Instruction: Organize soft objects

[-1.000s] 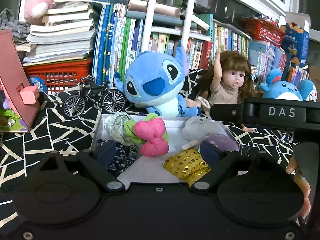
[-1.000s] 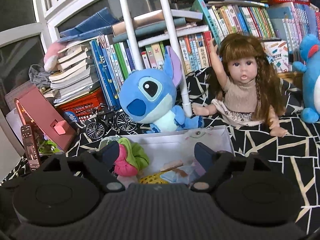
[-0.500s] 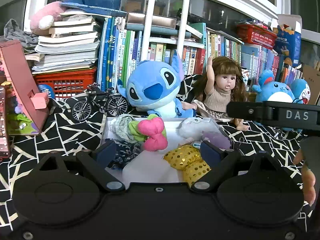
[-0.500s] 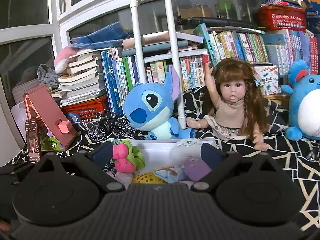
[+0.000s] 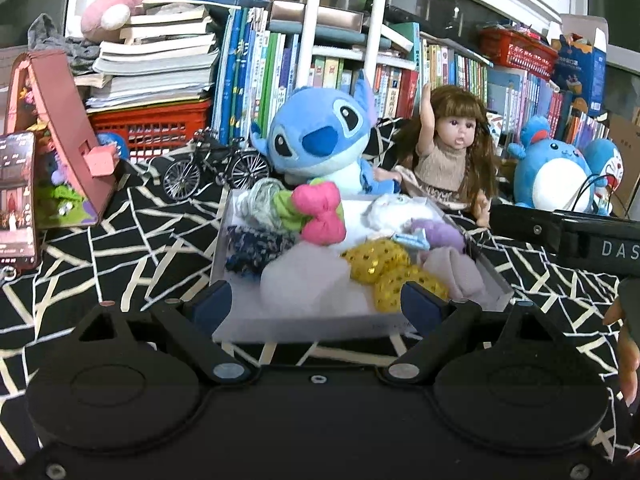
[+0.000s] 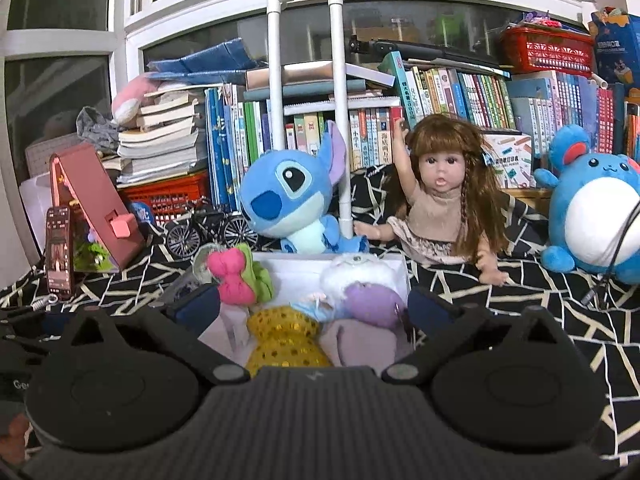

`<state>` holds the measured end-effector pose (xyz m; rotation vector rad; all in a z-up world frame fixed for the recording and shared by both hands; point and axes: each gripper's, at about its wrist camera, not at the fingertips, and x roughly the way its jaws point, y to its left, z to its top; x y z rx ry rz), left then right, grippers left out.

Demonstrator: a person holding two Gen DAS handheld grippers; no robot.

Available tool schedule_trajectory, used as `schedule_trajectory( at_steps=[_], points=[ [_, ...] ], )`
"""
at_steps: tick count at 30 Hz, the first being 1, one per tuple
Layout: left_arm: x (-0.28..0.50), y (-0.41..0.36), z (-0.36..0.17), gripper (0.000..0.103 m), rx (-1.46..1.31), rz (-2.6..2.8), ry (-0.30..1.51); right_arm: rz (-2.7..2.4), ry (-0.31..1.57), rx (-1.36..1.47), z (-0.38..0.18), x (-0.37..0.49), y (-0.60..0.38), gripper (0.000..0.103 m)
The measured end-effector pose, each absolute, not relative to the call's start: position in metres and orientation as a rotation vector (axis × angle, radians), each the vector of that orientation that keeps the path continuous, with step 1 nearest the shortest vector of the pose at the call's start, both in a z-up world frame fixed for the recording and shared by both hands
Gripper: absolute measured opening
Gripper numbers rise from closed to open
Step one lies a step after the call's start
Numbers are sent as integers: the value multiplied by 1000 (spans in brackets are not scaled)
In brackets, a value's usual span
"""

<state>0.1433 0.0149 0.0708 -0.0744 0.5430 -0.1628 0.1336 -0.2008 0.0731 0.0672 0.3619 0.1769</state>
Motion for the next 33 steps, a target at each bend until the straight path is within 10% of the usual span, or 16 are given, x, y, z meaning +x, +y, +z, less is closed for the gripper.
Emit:
schedule_trajectory(
  at_steps=[33],
  points=[
    [137,14,-6,92,-75,-32,661,100,568,56,-17,129,-196,103]
  ],
)
